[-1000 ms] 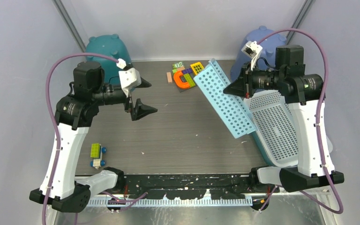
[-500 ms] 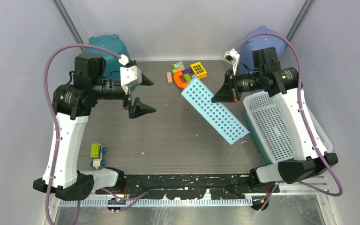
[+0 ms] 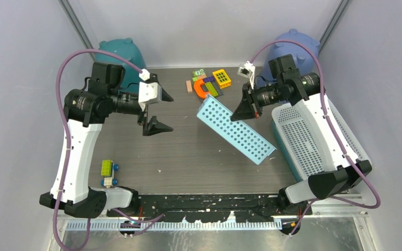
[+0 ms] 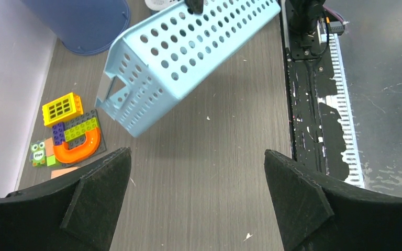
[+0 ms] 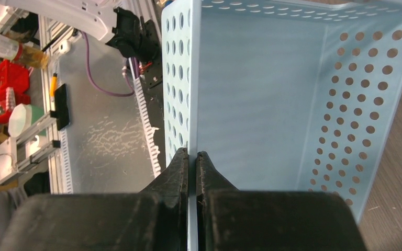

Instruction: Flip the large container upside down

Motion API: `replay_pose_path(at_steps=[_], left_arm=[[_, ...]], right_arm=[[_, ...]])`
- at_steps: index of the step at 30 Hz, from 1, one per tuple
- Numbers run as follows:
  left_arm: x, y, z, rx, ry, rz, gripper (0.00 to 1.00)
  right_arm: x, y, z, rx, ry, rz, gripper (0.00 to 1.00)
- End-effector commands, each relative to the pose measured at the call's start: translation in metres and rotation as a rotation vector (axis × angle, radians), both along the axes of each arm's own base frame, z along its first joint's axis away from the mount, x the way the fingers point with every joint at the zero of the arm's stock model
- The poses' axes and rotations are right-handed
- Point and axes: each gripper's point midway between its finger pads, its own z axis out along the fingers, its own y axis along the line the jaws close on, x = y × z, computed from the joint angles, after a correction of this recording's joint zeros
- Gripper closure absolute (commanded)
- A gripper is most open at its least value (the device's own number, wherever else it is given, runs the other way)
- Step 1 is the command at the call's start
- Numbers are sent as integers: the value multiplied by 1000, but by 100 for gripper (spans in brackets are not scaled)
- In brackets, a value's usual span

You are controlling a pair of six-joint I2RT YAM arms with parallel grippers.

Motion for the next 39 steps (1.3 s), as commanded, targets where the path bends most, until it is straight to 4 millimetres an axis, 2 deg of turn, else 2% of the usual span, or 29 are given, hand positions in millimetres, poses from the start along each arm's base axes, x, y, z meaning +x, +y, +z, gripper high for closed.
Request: replay_pose_path(at_steps=[1,8,13,17,22,28,32,39], left_arm=[[-10,-6,5,-42,-36,-82,0],[4,-15,-10,-45,-18,-122,0],[15,-25,-19,-35,-2,-155,0],[18,-33,-36,-14,32,-188,3],[14,-37,-68,30,56,-227,9],[24,-36,-105,83,60,-224,17],[19,-39,-110,56,72,-252,20],[21,-43,-117,25,83,-242,35]], right_arm=[[-11,12,8,47,-27,93,99],[-23,29,-11,-7,18,188,99],[-43,35,-19,-42,30,304,99],[-52,35,-20,-35,50,370,99],[-65,31,-22,-37,67,445,99],[-74,29,-25,-32,93,495,99],[-76,29,-23,-22,90,498,99],[-76,32,-22,-19,102,500,99]])
